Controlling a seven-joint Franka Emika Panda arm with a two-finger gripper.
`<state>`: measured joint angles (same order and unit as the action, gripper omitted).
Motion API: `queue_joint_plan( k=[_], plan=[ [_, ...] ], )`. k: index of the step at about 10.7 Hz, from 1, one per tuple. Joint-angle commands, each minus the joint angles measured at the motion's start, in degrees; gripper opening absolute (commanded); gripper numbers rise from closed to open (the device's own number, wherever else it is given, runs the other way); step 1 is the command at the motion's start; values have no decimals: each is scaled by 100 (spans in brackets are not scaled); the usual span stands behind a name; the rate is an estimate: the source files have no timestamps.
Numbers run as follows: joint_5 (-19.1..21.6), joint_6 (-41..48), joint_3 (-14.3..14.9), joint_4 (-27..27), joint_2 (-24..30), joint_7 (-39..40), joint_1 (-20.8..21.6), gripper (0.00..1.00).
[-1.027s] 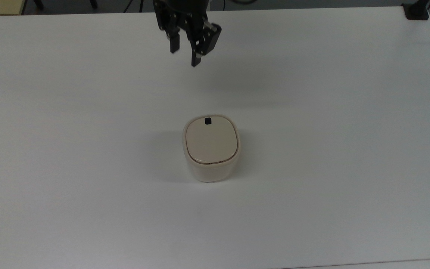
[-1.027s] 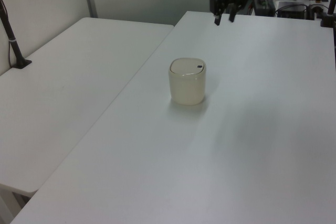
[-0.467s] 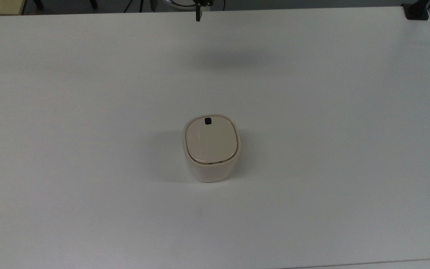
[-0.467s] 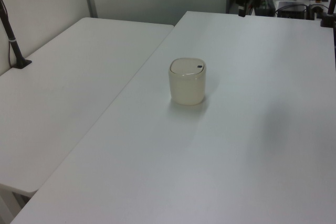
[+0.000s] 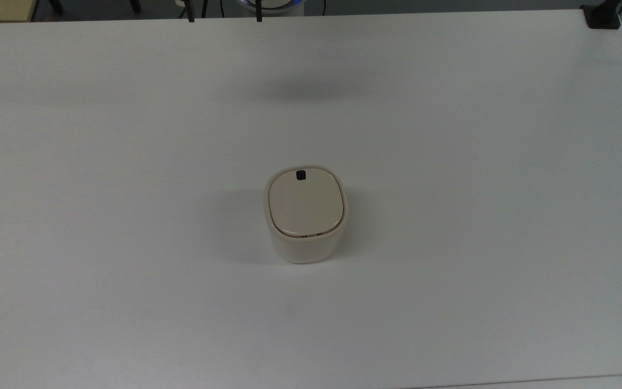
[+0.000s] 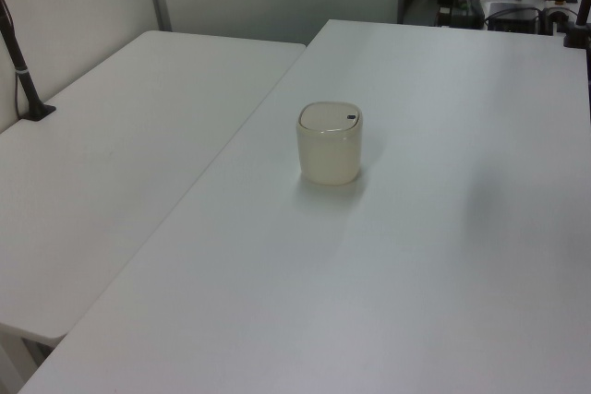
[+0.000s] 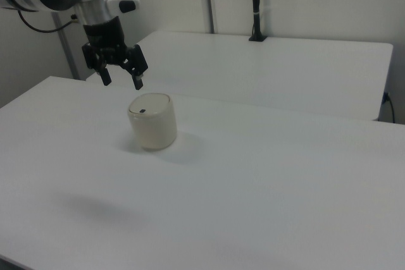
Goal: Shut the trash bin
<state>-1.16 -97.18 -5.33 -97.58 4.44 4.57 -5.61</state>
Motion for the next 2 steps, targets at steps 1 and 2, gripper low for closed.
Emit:
queue_joint_plan(
  k=[1, 2],
  plan=[
    [142, -12, 190, -6, 83, 185, 78, 100],
    [142, -3, 190, -6, 84, 185, 95, 100]
  ],
)
